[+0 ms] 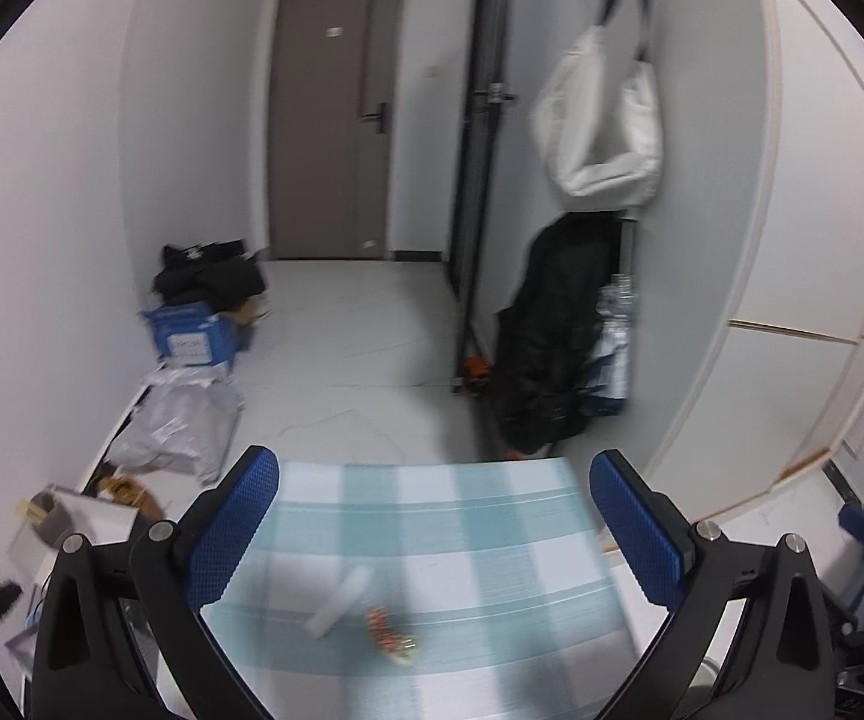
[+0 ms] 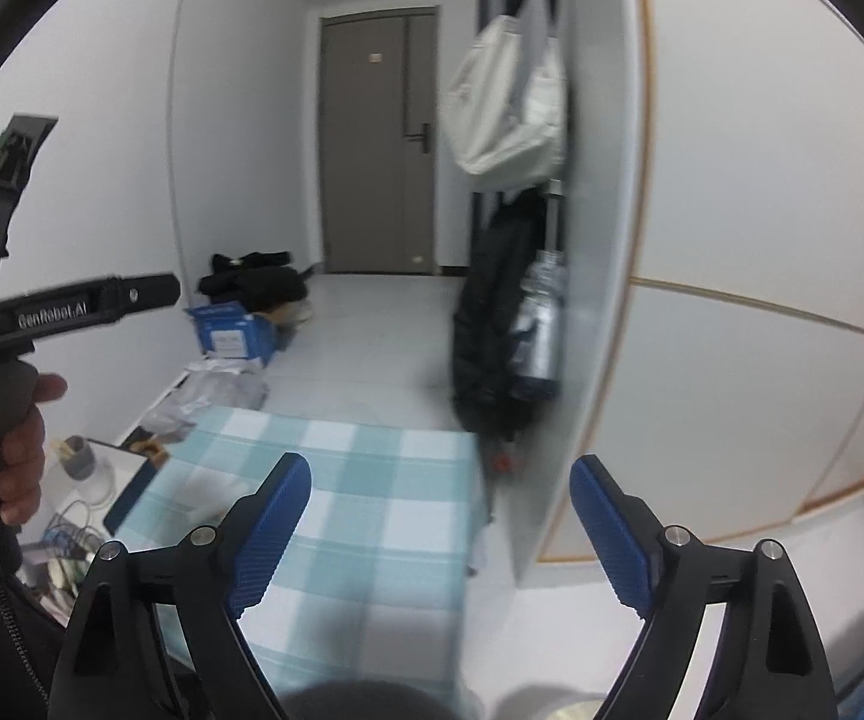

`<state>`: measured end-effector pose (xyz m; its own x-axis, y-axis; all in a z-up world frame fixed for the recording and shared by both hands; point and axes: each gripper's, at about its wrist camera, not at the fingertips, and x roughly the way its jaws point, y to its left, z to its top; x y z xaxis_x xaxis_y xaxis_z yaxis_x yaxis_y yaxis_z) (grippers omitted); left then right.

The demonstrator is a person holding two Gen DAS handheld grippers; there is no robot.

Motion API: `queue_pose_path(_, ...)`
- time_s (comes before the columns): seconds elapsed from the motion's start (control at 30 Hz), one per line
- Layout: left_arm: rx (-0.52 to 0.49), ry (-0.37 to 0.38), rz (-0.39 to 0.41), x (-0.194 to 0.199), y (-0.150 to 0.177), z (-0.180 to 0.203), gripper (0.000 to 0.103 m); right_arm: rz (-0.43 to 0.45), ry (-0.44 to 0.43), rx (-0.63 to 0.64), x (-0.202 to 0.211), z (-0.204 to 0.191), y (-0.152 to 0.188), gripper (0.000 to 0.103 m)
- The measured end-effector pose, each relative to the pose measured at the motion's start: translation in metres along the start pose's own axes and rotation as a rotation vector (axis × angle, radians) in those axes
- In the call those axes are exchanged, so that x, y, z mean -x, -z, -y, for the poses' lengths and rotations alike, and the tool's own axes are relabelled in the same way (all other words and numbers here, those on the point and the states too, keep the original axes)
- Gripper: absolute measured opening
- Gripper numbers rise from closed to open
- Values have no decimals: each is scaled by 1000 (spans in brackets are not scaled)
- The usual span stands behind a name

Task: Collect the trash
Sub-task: 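Move both open tools back over the table, then lower the right tool onto the red-white checked wrapper and close it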

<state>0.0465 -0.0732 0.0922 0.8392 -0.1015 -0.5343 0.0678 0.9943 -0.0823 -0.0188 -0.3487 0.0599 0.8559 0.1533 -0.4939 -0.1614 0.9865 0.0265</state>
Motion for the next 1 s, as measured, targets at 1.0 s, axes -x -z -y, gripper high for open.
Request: queue_pose_path(1.0,273,-5,-222,-63,45,-157,102,-288,-329,197,-184,-159,32,99)
